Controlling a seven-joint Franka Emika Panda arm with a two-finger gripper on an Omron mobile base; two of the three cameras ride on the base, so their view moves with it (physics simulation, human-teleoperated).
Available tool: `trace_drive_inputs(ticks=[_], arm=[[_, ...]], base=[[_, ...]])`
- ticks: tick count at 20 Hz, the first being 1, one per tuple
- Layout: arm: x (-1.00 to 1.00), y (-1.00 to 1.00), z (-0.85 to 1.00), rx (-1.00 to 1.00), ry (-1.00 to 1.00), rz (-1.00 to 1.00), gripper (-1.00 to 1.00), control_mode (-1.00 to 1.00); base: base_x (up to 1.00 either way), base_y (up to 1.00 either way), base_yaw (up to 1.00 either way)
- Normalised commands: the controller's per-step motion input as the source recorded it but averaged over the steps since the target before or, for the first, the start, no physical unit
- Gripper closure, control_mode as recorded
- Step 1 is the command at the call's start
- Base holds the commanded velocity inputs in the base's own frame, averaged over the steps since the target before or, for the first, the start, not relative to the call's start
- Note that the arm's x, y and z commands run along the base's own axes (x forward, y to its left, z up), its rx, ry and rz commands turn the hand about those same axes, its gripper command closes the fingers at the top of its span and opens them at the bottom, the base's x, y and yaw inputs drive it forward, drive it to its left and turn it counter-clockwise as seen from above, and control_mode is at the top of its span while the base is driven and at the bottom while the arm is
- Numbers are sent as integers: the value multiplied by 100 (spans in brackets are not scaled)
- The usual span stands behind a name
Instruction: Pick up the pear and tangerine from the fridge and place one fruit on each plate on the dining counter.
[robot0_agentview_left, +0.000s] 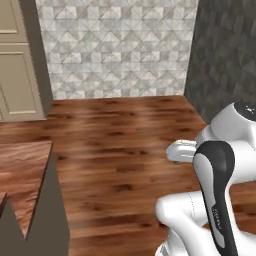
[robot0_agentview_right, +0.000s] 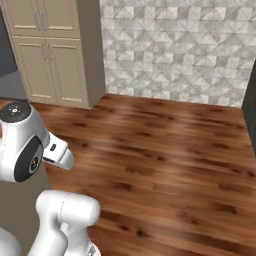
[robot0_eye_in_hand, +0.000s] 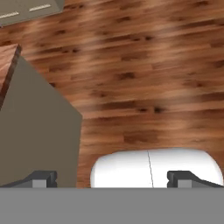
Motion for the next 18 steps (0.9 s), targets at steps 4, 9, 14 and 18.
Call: trace_drive_inputs(ticks=[4, 9, 14, 18], arm=[[0, 0, 0, 0, 0, 0, -100, 100], [0, 0, 0, 0, 0, 0, -100, 100], [0, 0, 0, 0, 0, 0, -100, 100], [0, 0, 0, 0, 0, 0, -100, 100]], base=[[100, -37, 44], [100, -41, 44], [99, -44, 44], [86, -54, 44]])
